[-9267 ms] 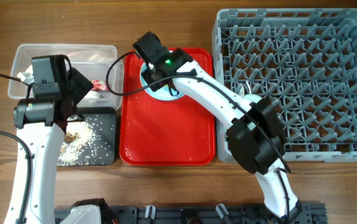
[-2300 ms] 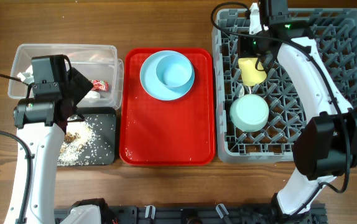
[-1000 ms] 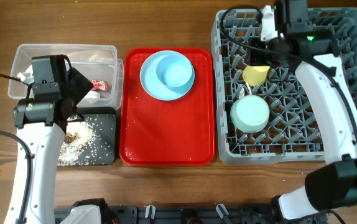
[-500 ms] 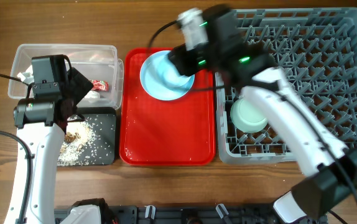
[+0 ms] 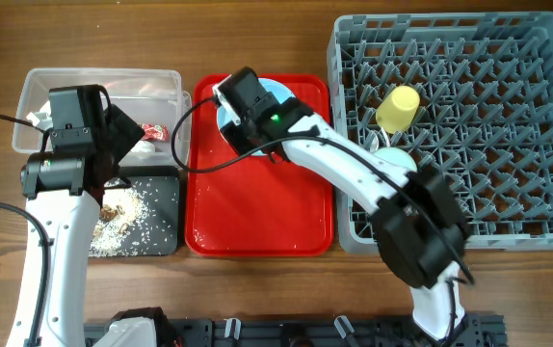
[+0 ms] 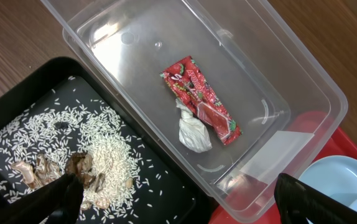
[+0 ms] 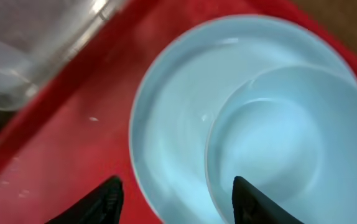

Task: Sort waste into correct bins and load items into the dishwasher rack
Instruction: 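Move the right gripper left onto the light-blue plate rim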

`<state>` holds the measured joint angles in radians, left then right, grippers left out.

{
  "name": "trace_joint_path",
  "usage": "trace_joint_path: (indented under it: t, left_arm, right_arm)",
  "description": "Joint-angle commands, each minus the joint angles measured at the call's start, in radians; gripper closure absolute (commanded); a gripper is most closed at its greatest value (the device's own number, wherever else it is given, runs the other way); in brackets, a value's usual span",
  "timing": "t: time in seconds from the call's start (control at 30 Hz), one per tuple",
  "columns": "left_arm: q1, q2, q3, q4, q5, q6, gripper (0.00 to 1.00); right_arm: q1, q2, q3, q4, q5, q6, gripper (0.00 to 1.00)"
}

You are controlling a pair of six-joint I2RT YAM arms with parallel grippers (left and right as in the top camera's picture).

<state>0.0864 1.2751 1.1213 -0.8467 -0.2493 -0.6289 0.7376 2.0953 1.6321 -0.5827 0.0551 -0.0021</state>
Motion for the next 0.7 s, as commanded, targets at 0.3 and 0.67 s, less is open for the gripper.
trace_joint_path:
  t: [0.3, 0.67]
  left_arm:
    - [0.005, -0.009, 0.012, 0.000, -0.006, 0.016, 0.00]
    - [0.005, -0.009, 0.012, 0.000, -0.006, 0.016, 0.00]
  right_arm:
    - [-0.009, 0.063, 0.008, 0.002, 0.035, -0.018, 0.64]
    - [-0.011, 0.077, 0.004, 0.026, 0.135, -0.025, 0.67]
